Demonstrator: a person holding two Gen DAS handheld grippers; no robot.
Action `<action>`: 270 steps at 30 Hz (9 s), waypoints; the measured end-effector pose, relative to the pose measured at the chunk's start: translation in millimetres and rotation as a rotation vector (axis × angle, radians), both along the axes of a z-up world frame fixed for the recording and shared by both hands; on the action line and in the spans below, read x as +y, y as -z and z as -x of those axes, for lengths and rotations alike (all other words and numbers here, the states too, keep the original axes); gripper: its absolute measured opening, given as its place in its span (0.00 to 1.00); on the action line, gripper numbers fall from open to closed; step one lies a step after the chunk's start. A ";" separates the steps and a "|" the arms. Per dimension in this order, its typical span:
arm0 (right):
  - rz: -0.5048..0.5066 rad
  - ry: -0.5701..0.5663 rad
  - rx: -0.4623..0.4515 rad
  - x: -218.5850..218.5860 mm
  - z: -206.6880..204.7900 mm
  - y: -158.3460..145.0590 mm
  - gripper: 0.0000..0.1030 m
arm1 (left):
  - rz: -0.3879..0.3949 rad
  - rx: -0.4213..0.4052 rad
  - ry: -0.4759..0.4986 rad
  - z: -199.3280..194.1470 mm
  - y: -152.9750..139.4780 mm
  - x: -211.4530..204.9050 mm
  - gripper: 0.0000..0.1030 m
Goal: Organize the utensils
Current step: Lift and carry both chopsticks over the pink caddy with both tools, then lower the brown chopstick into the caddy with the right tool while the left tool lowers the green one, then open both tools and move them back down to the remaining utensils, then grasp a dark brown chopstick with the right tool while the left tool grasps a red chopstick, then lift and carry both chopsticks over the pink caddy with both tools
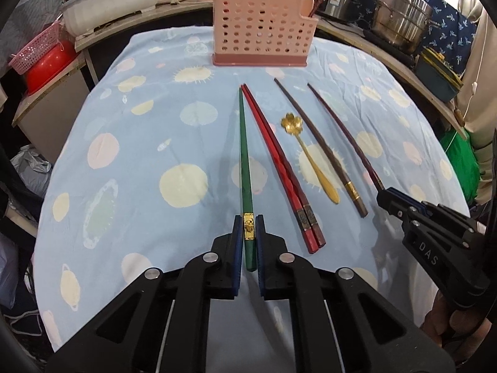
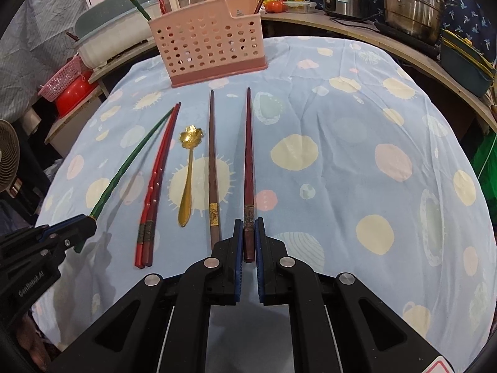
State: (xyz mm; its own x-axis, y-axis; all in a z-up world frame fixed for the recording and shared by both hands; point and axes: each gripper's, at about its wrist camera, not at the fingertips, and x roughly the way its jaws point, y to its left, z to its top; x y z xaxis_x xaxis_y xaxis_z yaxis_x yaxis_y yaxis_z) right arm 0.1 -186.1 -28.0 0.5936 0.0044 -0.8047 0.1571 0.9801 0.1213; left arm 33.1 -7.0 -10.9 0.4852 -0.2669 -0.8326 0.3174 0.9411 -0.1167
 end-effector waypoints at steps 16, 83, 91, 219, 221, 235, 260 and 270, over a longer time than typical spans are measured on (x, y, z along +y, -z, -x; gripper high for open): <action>-0.036 0.027 -0.169 -11.1 -3.4 -84.2 0.07 | 0.066 -0.144 -0.034 -21.5 -82.9 3.0 0.07; -0.063 0.091 -0.486 -36.7 -231.8 -186.9 0.07 | 0.098 -0.488 -0.124 -253.0 -210.9 -50.2 0.07; -0.059 0.095 -0.447 -40.2 -239.3 -172.1 0.08 | 0.076 -0.442 -0.139 -263.8 -189.2 -52.4 0.07; -0.034 -0.039 0.010 13.7 -7.2 13.9 0.07 | -0.027 0.016 0.005 -8.0 23.0 -23.1 0.52; -0.034 -0.040 0.010 14.0 -7.5 14.1 0.07 | -0.034 0.021 0.009 -8.3 26.1 -26.2 0.52; -0.016 -0.052 0.001 19.3 -11.4 14.5 0.07 | -0.048 -0.004 0.030 -9.6 28.2 -26.6 0.18; -0.078 -0.042 -0.180 9.6 5.4 -68.4 0.07 | 0.086 -0.087 0.011 -8.8 -49.6 0.1 0.07; -0.079 -0.023 -0.305 -5.8 -5.5 -137.5 0.06 | 0.104 -0.232 -0.006 -32.3 -116.3 -0.2 0.07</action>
State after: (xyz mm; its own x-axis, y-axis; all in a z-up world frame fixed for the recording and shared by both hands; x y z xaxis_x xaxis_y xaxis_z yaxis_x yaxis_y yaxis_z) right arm 5.6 -192.0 109.4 0.8069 0.0763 -0.5858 0.0796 0.9685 0.2358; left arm 65.4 -7.2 105.4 0.6618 -0.3416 -0.6674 0.3410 0.9299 -0.1378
